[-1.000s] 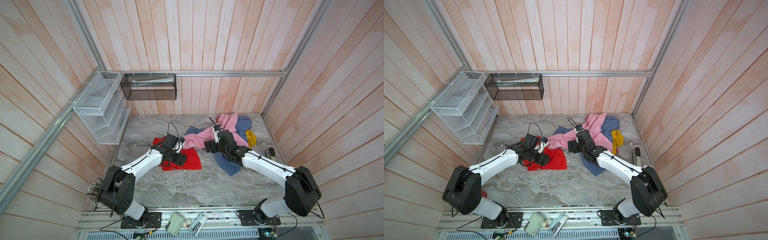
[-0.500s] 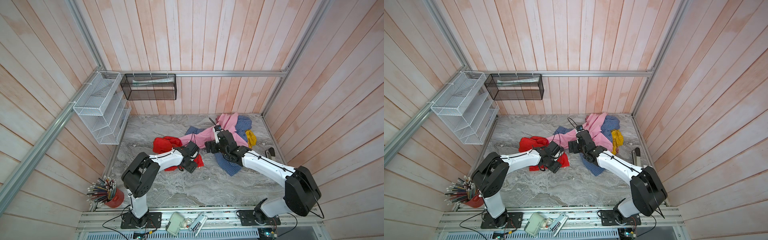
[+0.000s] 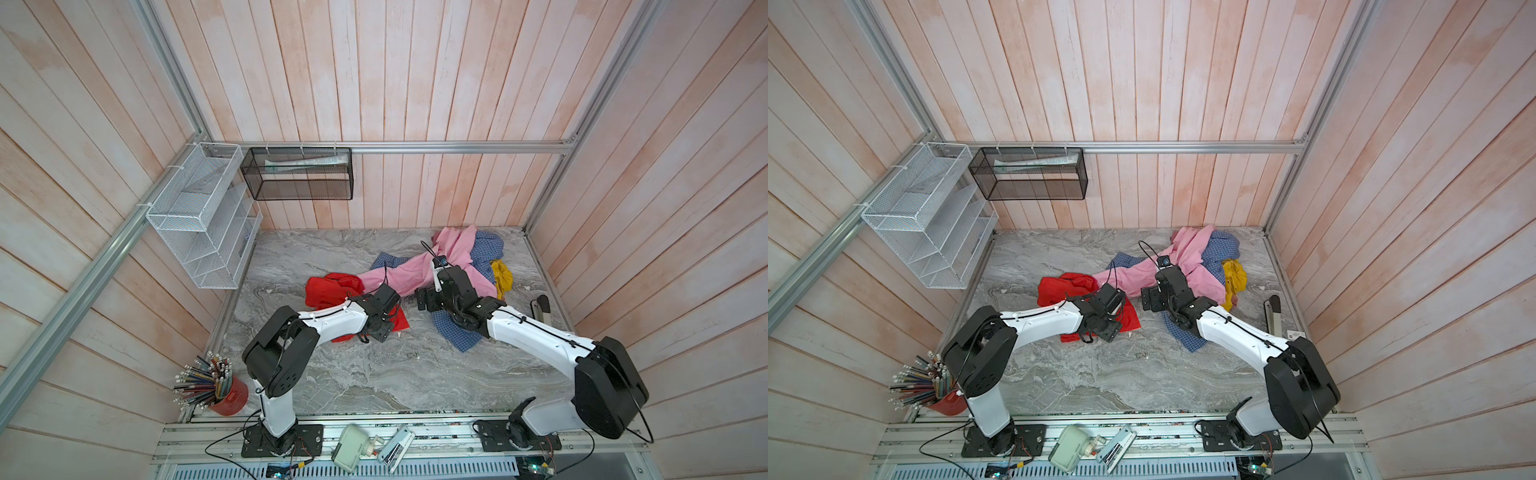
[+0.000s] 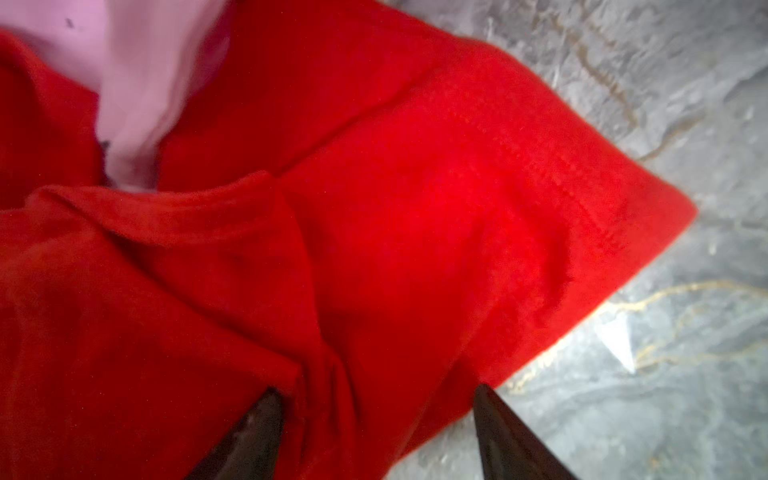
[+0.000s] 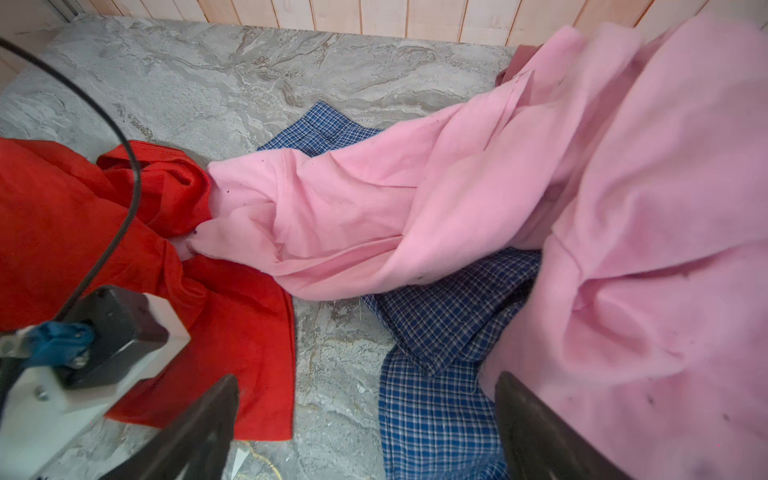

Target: Pick out a specific cloth from the pile

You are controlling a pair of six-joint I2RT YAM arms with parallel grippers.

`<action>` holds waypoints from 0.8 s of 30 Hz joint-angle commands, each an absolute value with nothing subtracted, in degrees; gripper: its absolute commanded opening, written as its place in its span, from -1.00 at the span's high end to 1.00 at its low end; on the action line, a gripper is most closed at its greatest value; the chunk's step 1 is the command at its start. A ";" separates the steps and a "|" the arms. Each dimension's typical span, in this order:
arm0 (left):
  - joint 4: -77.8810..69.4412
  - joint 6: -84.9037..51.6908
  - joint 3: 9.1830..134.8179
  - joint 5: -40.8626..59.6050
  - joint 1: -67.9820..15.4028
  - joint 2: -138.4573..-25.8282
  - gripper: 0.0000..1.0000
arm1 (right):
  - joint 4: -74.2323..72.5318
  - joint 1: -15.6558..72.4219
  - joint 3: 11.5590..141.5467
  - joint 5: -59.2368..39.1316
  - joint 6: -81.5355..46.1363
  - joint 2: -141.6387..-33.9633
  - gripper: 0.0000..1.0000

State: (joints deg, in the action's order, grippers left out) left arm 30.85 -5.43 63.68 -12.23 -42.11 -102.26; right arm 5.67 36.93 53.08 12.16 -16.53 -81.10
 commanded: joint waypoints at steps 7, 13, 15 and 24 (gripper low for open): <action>31.04 -5.28 65.12 -13.53 -41.40 -99.63 -0.67 | 5.98 35.82 52.49 13.49 -17.75 -79.00 -0.94; 28.99 -2.64 66.03 -12.73 -41.33 -104.47 -0.76 | 6.71 35.77 53.11 13.88 -17.97 -79.53 -0.94; 29.26 -2.79 66.76 -11.54 -41.37 -107.04 -0.76 | 7.17 35.80 53.57 14.06 -18.19 -79.87 -0.94; 28.05 -4.05 62.58 -8.00 -41.24 -111.00 -0.57 | 8.35 35.58 53.79 14.95 -18.41 -79.54 -0.94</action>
State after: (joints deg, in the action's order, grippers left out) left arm 26.00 -4.34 65.95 -9.63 -41.36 -107.42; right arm 7.05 35.90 53.08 13.65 -17.85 -79.40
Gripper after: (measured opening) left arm 0.796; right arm 0.968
